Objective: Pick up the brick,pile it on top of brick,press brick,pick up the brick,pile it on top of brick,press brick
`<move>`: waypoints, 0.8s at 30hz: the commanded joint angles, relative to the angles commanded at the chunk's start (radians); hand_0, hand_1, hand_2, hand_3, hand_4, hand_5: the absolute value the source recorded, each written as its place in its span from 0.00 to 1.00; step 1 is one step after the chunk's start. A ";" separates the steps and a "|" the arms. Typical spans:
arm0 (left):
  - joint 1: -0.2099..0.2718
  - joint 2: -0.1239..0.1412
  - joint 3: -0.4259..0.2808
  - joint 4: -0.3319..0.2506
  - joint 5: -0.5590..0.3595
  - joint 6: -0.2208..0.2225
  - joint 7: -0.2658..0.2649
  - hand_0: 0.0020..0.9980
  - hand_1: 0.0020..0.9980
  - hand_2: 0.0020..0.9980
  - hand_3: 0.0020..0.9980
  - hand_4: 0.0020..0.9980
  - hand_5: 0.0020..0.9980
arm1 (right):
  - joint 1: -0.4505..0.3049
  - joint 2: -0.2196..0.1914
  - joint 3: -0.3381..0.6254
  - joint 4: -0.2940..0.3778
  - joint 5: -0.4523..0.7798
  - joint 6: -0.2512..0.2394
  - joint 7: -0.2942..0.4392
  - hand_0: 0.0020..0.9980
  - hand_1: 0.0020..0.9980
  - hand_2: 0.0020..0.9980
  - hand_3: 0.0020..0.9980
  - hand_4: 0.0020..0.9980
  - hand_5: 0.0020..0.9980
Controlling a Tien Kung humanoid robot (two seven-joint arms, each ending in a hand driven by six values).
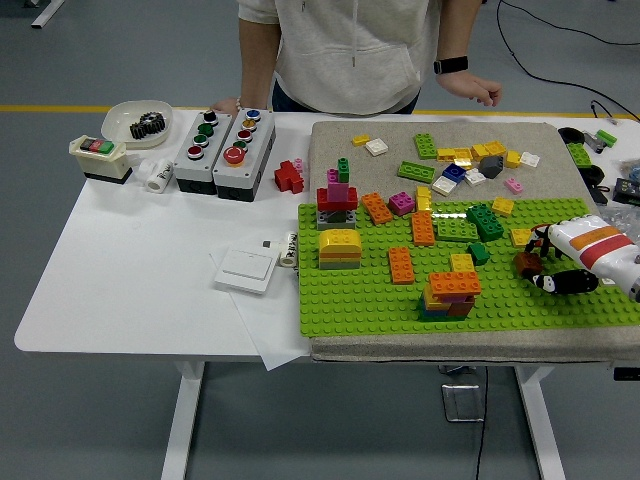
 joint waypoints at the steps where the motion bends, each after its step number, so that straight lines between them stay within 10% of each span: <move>1: 0.000 0.000 0.000 0.000 0.000 0.000 0.000 0.81 0.79 0.79 0.59 0.66 0.68 | -0.002 -0.001 0.004 0.004 -0.001 -0.001 0.000 0.27 0.41 0.48 0.53 0.69 0.42; 9: -0.004 0.000 0.004 0.000 -0.007 -0.001 -0.001 0.81 0.79 0.79 0.59 0.65 0.67 | -0.038 -0.025 0.078 0.099 -0.031 -0.004 -0.009 0.27 0.41 0.48 0.53 0.69 0.45; 24: -0.006 0.002 0.007 0.001 -0.009 -0.002 -0.001 0.81 0.79 0.79 0.59 0.66 0.68 | -0.145 -0.090 0.206 0.473 -0.072 0.028 -0.076 0.27 0.41 0.48 0.53 0.69 0.45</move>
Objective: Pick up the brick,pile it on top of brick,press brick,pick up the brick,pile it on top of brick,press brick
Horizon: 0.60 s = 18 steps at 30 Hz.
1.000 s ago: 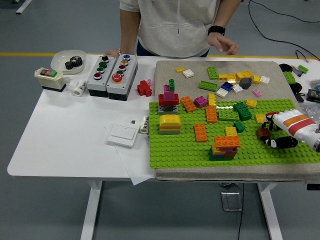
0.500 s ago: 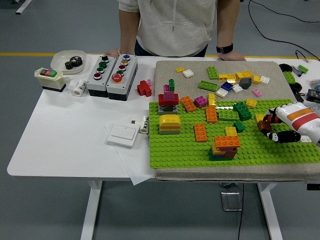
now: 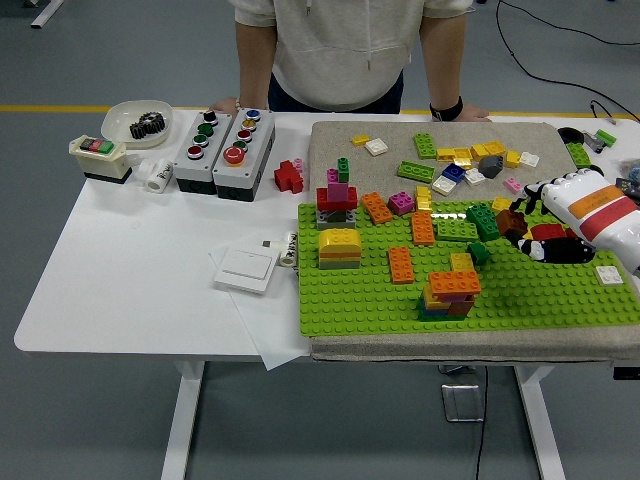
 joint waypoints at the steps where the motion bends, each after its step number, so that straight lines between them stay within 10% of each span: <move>1: 0.000 0.000 0.000 0.000 -0.001 0.000 0.000 0.81 0.79 0.79 0.59 0.66 0.68 | -0.008 -0.005 0.000 0.023 -0.004 0.006 -0.007 0.27 0.41 0.48 0.53 0.69 0.45; 18: 0.000 0.001 0.002 -0.001 -0.002 0.003 -0.001 0.80 0.79 0.79 0.59 0.66 0.68 | -0.050 -0.017 -0.057 0.173 -0.063 0.056 -0.062 0.27 0.42 0.49 0.54 0.70 0.45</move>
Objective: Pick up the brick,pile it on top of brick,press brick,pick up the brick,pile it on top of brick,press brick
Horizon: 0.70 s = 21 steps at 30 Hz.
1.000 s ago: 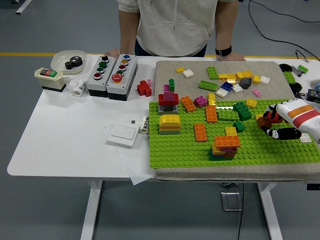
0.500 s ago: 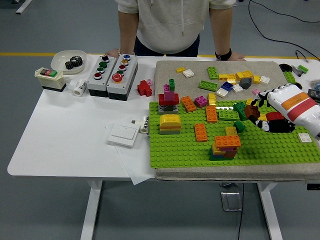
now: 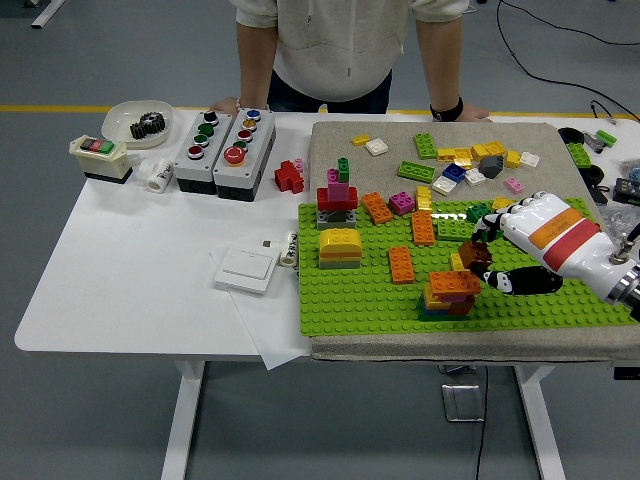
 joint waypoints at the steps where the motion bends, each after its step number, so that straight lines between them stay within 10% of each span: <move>1: 0.000 0.000 0.000 0.000 -0.001 0.000 0.000 0.80 0.79 0.79 0.59 0.66 0.68 | -0.001 0.000 -0.001 0.002 -0.001 0.000 -0.001 0.27 0.42 0.49 0.54 0.70 0.45; 21: 0.002 -0.001 -0.008 0.000 0.016 -0.004 0.009 0.80 0.79 0.79 0.59 0.65 0.67 | -0.005 0.003 -0.043 0.022 -0.019 0.003 -0.013 0.27 0.42 0.49 0.54 0.72 0.44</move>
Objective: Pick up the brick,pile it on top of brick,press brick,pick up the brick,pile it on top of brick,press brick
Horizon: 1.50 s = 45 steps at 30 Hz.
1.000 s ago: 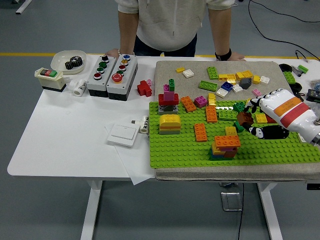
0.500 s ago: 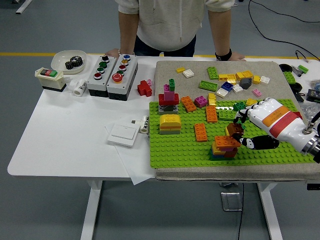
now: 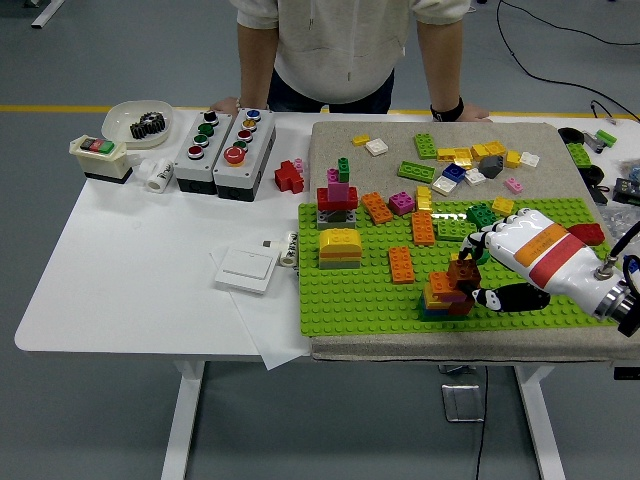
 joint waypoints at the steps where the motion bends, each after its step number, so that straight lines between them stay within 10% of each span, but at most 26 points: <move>1: 0.000 0.000 0.000 0.000 0.000 0.000 0.000 0.80 0.79 0.79 0.59 0.65 0.67 | 0.000 0.000 0.000 0.000 0.000 0.000 0.000 0.27 0.42 0.49 0.54 0.72 0.44; 45: -0.010 0.003 0.000 -0.002 0.007 -0.003 0.005 0.80 0.79 0.79 0.59 0.65 0.67 | 0.026 0.009 -0.027 -0.017 -0.006 0.003 -0.002 0.26 0.43 0.50 0.55 0.72 0.44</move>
